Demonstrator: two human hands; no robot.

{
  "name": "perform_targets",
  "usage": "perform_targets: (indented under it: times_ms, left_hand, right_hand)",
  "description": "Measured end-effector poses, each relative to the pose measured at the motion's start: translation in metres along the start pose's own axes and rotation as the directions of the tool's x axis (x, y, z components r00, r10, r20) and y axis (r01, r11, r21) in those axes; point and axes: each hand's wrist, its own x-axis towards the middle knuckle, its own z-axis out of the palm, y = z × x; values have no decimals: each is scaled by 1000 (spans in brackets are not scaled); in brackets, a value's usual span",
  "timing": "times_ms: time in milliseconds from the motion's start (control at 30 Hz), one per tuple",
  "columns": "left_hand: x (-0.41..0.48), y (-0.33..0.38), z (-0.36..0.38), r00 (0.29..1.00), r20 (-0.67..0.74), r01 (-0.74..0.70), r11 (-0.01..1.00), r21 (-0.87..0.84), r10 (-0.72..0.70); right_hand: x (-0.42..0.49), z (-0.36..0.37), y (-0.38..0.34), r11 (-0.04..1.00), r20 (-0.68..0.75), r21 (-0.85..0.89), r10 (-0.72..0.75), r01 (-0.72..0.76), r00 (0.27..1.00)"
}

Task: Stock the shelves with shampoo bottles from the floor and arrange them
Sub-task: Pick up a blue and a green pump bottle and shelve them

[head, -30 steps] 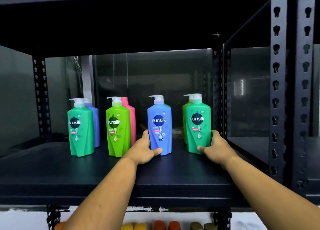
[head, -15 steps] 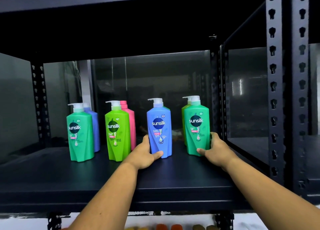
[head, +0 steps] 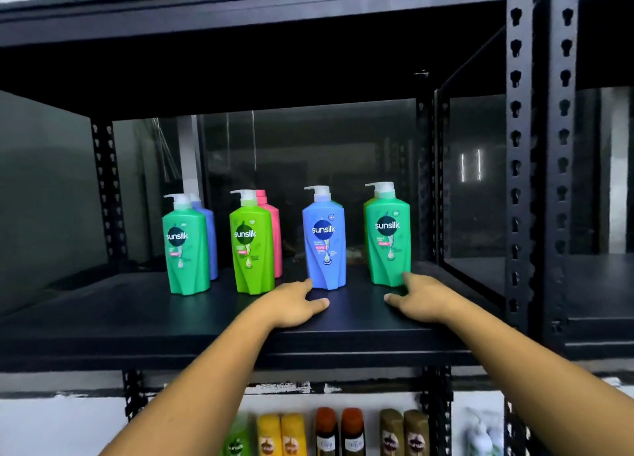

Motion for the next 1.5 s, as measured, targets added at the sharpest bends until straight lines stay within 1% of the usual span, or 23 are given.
perform_targets:
  times_ms: [133,200,267,333,433,533,633,733,800,900,1000,1100,1233,1300,1367,1500]
  left_hand:
    - [-38,-1,-2,997,-16,-78,997,0,78]
    - [-57,-4,1,991,-62,-122,992,10,122]
    - [-76,-6,3,980,-108,-165,986,15,166]
    - [-93,-11,7,964,-152,-211,976,55,217]
    - [-123,-18,12,922,-238,-290,952,96,305]
    - [-156,-33,22,884,-294,-365,930,53,364]
    - [-186,-56,45,881,-300,-389,921,-18,366]
    - [-215,-86,85,919,-230,-352,930,-109,321]
    - [-236,-106,120,940,-154,-324,937,-134,303]
    - [-274,-136,183,970,35,-233,960,-157,241]
    - [-317,-163,250,970,190,-106,967,-231,152]
    - [-362,-184,314,928,369,45,966,-256,55]
    - [-412,-210,388,814,578,214,955,-204,-59]
    - [-432,-223,419,764,638,275,943,-186,-96]
    - [-447,-232,440,726,678,326,926,-191,-116]
    - [-457,-239,461,692,714,349,916,-197,-110]
  right_hand:
    - [-43,-3,-25,983,98,-23,-180,183,979]
    - [-62,3,-40,969,114,-45,-235,241,965]
    - [-78,10,-53,955,94,-72,-282,289,955]
    - [-97,17,-66,934,67,-104,-337,342,939]
    - [-124,28,-82,911,14,-126,-394,393,919]
    - [-152,40,-93,897,-49,-94,-438,433,898]
    - [-181,67,-98,895,-51,-39,-447,445,893]
    - [-213,111,-103,901,14,44,-432,431,902]
    - [-235,150,-102,900,75,78,-434,429,898]
    - [-274,217,-95,923,207,136,-382,360,901]
    - [-318,288,-89,940,342,170,-338,296,877]
    - [-363,358,-77,968,542,145,-252,206,802]
    - [-411,419,-58,998,730,58,-69,38,680]
    - [-431,438,-49,999,772,34,-22,-6,635]
    - [-445,451,-41,1000,794,12,7,-27,609]
    - [-459,469,-29,998,809,-29,61,-64,584]
